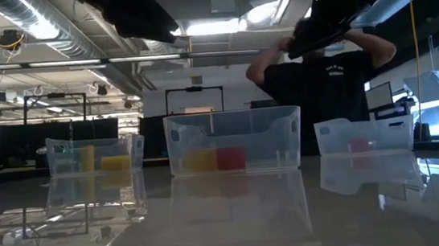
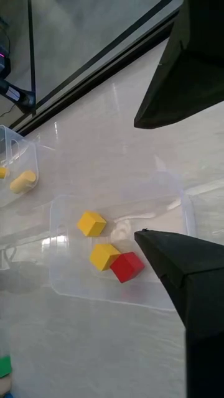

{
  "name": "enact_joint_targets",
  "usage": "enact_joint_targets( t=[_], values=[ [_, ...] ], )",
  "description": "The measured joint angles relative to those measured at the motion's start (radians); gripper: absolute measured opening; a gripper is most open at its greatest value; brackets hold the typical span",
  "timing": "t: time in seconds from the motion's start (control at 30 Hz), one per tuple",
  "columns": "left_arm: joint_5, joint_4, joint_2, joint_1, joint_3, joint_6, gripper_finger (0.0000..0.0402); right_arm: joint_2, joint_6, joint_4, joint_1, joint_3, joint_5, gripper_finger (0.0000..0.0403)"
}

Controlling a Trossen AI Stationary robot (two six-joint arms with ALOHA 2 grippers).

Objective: Sort blocks by size
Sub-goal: Put the blue square block into the bottom transparent bin

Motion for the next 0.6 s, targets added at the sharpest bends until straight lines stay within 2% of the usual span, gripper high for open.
enact_joint_targets(
  t=[0.2,0.3,0.4,0.6],
  values=[
    [0.056,-0.065,-0.018,-0.055,0.001,0.043,0.0243,0.0,0.0,-0.002,0.0,0.0,0.0,0.028],
    [0.055,-0.23,-0.017,-0.132,0.035,0.017,0.024,0.0,0.0,-0.007,0.0,0.0,0.0,0.028],
    [0.024,-0.393,-0.01,-0.216,0.094,-0.11,0.0235,0.0,0.0,-0.007,0.0,0.0,0.0,0.028],
    [0.017,-0.651,-0.01,-0.389,0.166,-0.489,0.0227,0.0,0.0,-0.004,0.0,0.0,0.0,0.028]
  ],
)
